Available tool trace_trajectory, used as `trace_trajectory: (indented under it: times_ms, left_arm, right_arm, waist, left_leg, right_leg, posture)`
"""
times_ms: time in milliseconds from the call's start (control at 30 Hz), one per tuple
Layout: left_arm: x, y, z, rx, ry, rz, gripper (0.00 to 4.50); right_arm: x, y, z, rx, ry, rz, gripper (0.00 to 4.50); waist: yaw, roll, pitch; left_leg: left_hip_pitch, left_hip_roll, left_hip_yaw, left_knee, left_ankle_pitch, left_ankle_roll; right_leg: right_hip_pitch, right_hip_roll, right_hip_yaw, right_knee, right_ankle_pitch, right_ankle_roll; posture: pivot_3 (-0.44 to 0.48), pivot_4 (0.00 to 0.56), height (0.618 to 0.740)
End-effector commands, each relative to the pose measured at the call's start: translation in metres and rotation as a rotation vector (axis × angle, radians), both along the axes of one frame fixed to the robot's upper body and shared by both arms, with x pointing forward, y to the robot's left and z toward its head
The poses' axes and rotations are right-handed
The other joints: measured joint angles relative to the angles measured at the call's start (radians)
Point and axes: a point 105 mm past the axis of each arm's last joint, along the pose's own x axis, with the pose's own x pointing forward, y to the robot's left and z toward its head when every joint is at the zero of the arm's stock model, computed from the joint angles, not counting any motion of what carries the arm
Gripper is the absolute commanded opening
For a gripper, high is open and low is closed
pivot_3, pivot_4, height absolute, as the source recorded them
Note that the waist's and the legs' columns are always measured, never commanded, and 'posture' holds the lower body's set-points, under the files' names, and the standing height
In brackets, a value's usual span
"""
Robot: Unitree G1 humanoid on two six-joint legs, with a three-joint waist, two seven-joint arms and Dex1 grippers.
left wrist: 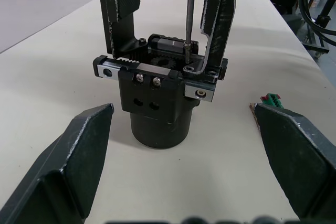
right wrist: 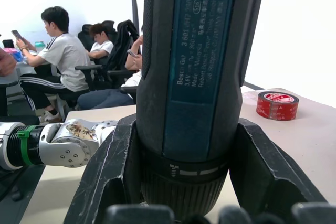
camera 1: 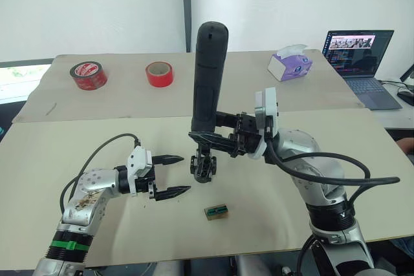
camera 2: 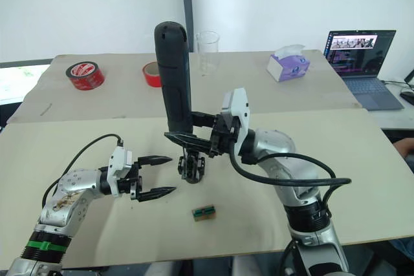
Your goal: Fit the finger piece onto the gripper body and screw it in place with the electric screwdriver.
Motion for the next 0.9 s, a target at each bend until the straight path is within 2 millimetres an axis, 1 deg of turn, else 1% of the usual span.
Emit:
trace_trajectory:
  times_ms: [33,900]
  left_arm:
    - [-0.0011,-0.0022,0.0026,0.000,-0.024,-0.008,4.50]
    - [-0.0006,-0.0053,0.0025,-0.010,-0.024,-0.007,4.50]
  right_arm:
    - [-0.0119,0.0004,0.0180,0.057,-0.094,0.032,1.93]
    - [-0.0097,-0.0008,0.0164,0.049,-0.105,0.023,1.93]
  waist:
    - [0.000,0.000,0.000]
    - [0.000,0.000,0.000]
  left_leg:
    - [0.000,0.000,0.000,0.000,0.000,0.000]
    - [0.000,0.000,0.000,0.000,0.000,0.000]
  right_leg:
    - [0.000,0.000,0.000,0.000,0.000,0.000]
    - [0.000,0.000,0.000,0.000,0.000,0.000]
  posture:
    - [0.000,0.150,0.740]
    - [0.000,0.150,0.740]
